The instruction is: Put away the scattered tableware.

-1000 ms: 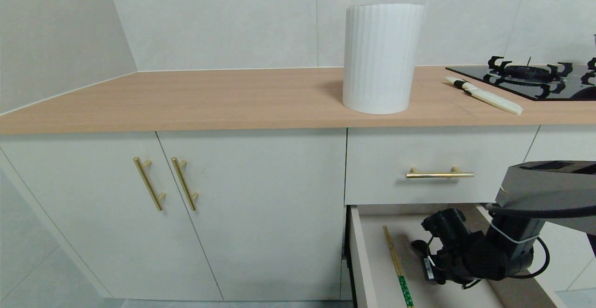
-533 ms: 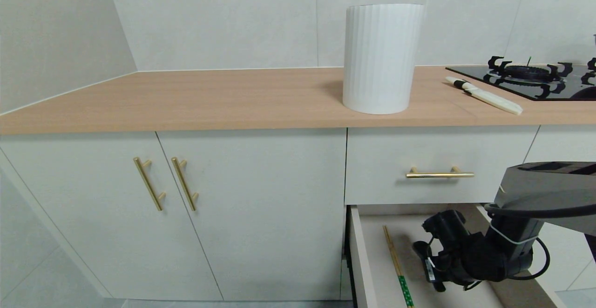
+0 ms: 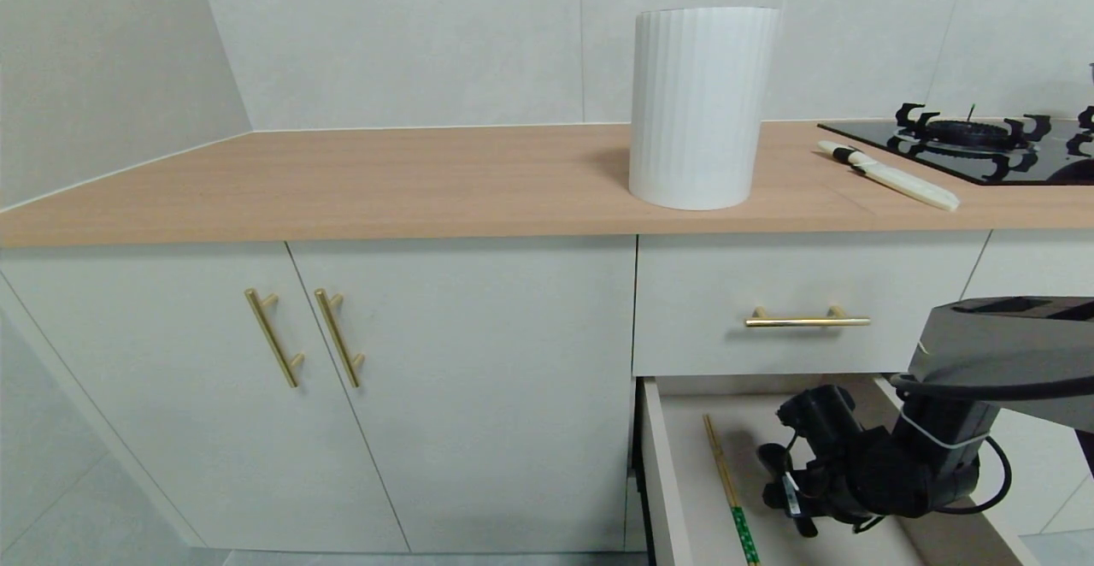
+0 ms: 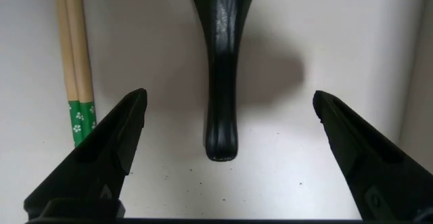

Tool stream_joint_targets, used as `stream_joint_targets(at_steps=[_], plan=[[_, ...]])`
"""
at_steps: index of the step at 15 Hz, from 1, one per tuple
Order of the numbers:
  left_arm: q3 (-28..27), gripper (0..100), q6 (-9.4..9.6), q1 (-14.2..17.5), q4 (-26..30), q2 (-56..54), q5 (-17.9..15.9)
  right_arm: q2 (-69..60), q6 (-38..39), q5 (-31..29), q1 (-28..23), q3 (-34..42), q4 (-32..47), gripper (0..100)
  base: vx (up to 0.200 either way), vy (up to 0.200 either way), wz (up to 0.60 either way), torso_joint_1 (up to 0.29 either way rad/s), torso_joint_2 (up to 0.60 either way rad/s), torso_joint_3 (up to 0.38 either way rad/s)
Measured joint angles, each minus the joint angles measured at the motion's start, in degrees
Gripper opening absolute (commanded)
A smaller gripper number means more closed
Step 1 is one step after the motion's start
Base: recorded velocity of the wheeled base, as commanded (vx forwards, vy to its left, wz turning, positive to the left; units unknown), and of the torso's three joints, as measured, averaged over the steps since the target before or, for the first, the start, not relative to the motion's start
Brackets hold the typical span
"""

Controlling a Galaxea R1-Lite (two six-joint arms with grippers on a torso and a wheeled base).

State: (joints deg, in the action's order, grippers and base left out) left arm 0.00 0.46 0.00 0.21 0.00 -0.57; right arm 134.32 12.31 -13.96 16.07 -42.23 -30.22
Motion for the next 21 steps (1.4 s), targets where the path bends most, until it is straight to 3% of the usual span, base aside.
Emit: stream_joint_targets(at_steps=[7, 13, 16, 21], plan=[[0.00, 100, -0.02, 0.00, 0.00, 0.00, -0.05, -13.62, -0.22, 0.09, 0.60, 3.75, 2.11, 100, 0.000, 0.000, 0.00, 0.000, 0.00, 0.000], [0.00, 100, -0.02, 0.00, 0.00, 0.00, -0.05, -34.16, -0.35, 2.61, 5.07, 4.11, 18.85, 100, 0.000, 0.000, 0.00, 0.000, 0.00, 0.000], [0.00, 100, -0.02, 0.00, 0.00, 0.00, -0.05, -40.46, -0.44, 2.96, 7.17, 3.25, 22.64, 100, 0.000, 0.000, 0.00, 0.000, 0.00, 0.000], [0.00, 100, -0.02, 0.00, 0.00, 0.00, -0.02, -43.50, -0.61, 2.94, 8.18, 3.28, 23.76, 100, -0.200, 0.000, 0.00, 0.000, 0.00, 0.003]])
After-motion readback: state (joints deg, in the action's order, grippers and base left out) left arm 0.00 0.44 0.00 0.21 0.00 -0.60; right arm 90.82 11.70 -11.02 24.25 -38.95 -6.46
